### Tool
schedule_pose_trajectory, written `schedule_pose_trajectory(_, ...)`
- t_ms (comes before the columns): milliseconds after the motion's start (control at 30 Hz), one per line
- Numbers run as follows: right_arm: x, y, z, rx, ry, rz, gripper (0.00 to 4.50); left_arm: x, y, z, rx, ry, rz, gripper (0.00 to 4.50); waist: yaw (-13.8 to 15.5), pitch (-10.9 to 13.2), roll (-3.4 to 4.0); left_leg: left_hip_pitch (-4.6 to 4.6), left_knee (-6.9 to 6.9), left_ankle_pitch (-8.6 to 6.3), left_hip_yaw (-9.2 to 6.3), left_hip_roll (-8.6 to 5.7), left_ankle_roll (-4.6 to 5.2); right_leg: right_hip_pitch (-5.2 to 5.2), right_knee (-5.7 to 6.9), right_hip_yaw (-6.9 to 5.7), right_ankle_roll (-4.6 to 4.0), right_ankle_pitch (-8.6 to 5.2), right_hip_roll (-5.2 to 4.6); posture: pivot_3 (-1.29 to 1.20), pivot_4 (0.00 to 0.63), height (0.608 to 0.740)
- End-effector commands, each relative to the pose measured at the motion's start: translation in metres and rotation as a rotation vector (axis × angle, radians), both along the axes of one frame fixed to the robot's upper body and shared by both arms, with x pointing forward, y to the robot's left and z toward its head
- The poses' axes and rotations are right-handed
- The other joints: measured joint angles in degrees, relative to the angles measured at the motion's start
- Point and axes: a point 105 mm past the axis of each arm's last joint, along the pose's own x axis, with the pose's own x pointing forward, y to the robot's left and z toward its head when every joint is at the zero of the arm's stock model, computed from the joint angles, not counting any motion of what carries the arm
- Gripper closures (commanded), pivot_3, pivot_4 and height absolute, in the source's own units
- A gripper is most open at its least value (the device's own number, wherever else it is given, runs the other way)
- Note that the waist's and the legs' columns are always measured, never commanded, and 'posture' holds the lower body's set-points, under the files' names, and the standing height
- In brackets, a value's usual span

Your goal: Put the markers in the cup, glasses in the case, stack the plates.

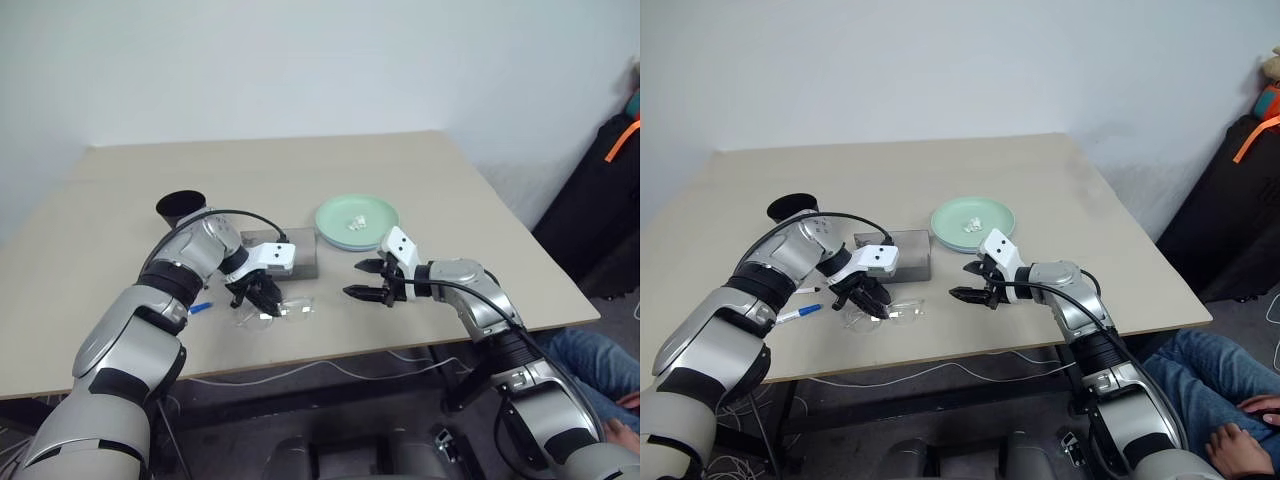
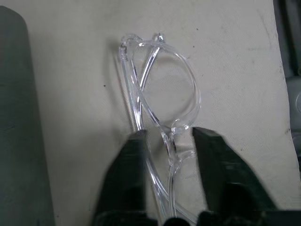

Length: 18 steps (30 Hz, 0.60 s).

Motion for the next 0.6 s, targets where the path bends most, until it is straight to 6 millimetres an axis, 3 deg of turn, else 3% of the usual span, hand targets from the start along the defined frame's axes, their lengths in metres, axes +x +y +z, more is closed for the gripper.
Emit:
schedule_pose_trajectory(33, 0.002, 0.003, 0.018, 0.033, -0.056, 0.009, 1.13, 0.005, -0.001, 0.009, 0.003, -0.043, -0.012, 3.17, -0.01, 0.0, 0.0, 0.0, 0.0, 0.0, 0.0, 0.0, 0.0, 0.0, 0.0, 0.0, 0.0, 0.0, 0.0, 0.0, 0.0, 0.74)
schedule_pose_trajectory(133, 0.002, 0.004, 0.019, 0.033, -0.059, 0.008, 1.13, 0.006, -0.001, 0.011, -0.002, -0.046, -0.012, 3.17, -0.01, 0.0, 0.0, 0.0, 0.01, 0.0, 0.0, 0.0, 0.0, 0.0, 0.0, 0.0, 0.0, 0.0, 0.0, 0.0, 0.0, 0.74)
schedule_pose_trajectory(233, 0.002, 0.005, 0.019, 0.033, -0.061, 0.007, 1.13, 0.006, -0.004, 0.013, -0.018, -0.05, -0.016, 3.78, -0.01, 0.0, 0.0, 0.0, 0.01, 0.0, 0.0, 0.0, 0.0, 0.0, 0.02, 0.0, 0.0, 0.0, 0.0, 0.0, 0.0, 0.74)
schedule_pose_trajectory(300, 0.002, 0.005, 0.019, 0.035, -0.063, 0.007, 1.13, 0.007, -0.004, 0.014, -0.016, -0.055, -0.014, 4.43, -0.01, 0.0, 0.0, 0.01, 0.01, 0.0, 0.0, 0.0, 0.0, 0.0, 0.02, 0.0, 0.0, 0.0, 0.0, 0.0, 0.0, 0.74)
schedule_pose_trajectory(600, 0.004, 0.006, 0.021, 0.036, -0.07, 0.002, 1.13, 0.01, -0.008, 0.024, -0.051, -0.073, -0.012, 4.43, 0.01, 0.0, 0.0, 0.04, 0.08, 0.01, -0.01, 0.0, 0.01, 0.04, 0.1, 0.0, 0.0, 0.0, 0.0, 0.0, 0.0, 0.74)
